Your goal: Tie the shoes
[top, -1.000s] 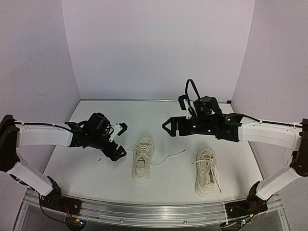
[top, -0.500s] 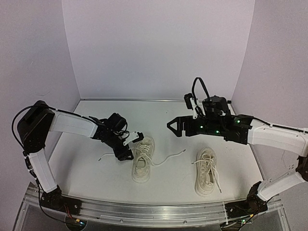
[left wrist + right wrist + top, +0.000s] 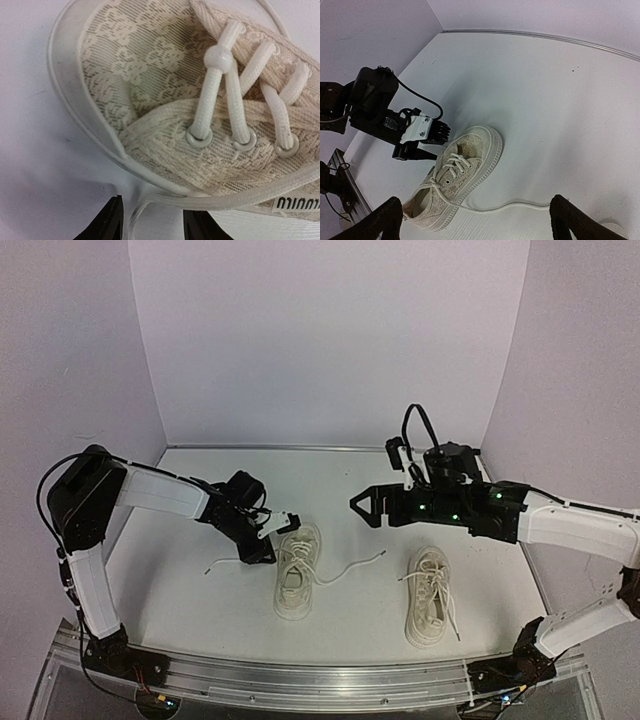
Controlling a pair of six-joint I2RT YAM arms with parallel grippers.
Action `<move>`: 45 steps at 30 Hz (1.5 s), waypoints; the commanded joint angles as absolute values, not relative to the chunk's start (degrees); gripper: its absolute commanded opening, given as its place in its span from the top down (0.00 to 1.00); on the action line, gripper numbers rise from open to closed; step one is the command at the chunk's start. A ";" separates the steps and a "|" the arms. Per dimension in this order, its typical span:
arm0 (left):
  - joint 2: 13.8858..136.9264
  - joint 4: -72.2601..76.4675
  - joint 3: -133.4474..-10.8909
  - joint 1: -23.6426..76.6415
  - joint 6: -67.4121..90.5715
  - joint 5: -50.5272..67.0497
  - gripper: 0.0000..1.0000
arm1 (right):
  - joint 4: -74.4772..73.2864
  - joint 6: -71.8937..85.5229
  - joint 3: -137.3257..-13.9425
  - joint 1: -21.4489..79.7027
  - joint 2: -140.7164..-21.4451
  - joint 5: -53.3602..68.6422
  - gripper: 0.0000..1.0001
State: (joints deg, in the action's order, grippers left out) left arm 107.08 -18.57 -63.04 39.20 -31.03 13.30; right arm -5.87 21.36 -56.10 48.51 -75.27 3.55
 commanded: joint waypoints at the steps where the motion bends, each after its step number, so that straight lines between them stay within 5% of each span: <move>1: 109.05 -19.46 -66.21 39.11 -34.72 12.85 0.63 | -5.54 22.05 -55.57 48.42 -73.41 3.16 0.02; 14: 94.69 -6.98 -54.83 39.49 -26.08 16.58 1.00 | -5.22 21.41 -56.58 48.36 -77.20 7.87 0.03; 29: 82.81 5.29 -48.18 42.51 -16.14 25.47 1.00 | 4.62 19.21 -63.41 48.42 -93.21 26.00 0.43; 37: 84.57 6.58 -48.78 45.57 -15.70 23.78 1.00 | 9.87 21.69 -68.74 48.46 -101.83 34.01 0.57; 45: 85.19 7.35 -48.72 46.14 -15.83 23.47 1.00 | 14.51 24.80 -68.31 48.80 -103.97 36.99 0.61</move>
